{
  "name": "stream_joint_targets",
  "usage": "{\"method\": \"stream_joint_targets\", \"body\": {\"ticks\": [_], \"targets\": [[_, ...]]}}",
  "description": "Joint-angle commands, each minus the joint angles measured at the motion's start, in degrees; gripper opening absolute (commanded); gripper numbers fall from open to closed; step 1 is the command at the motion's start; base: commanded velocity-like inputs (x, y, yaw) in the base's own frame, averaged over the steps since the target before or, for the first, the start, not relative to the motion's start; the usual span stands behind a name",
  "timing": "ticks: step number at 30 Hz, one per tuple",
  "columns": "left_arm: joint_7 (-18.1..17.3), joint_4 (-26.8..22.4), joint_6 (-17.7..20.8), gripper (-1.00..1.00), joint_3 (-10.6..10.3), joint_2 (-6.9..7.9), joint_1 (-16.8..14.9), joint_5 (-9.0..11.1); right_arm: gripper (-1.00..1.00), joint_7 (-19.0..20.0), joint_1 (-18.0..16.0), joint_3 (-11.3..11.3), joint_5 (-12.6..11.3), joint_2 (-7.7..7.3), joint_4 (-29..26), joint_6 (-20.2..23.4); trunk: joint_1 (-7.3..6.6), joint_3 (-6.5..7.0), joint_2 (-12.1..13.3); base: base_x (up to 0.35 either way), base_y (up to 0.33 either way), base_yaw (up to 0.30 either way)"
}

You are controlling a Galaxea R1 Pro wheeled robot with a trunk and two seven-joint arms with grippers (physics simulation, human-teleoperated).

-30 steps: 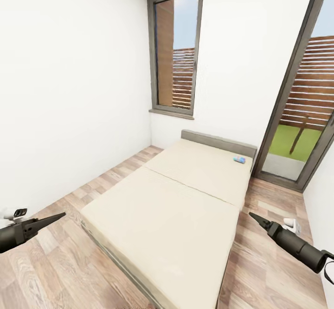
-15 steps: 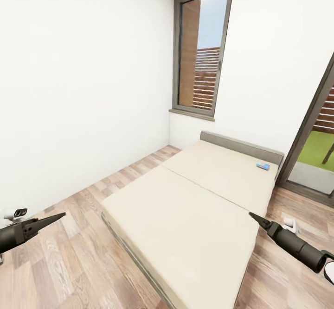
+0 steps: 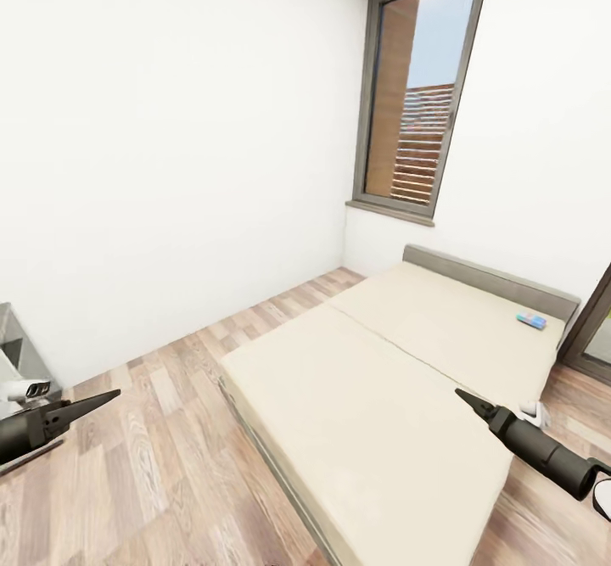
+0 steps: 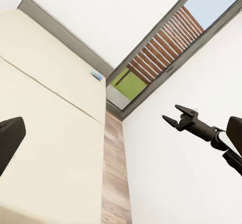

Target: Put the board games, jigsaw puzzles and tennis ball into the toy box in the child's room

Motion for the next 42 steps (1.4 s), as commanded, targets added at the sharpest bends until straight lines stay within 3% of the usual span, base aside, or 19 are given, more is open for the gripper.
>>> {"method": "stream_joint_targets", "body": {"ticks": [1,42], "targets": [[-0.3,0.0,0.6,1.0,0.0,0.0,-0.1,-0.1,1.0,0.0,0.0,-0.1,-0.3,0.0,0.0,0.4,0.04,-0.13,-0.1,0.0,0.0,0.29],[-0.3,0.0,0.5,1.0,-0.1,-0.35,-0.1,-0.1,1.0,0.0,0.0,-0.1,-0.3,0.0,0.0,0.4,0.04,-0.13,-0.1,-0.09,0.0,0.29]]}}
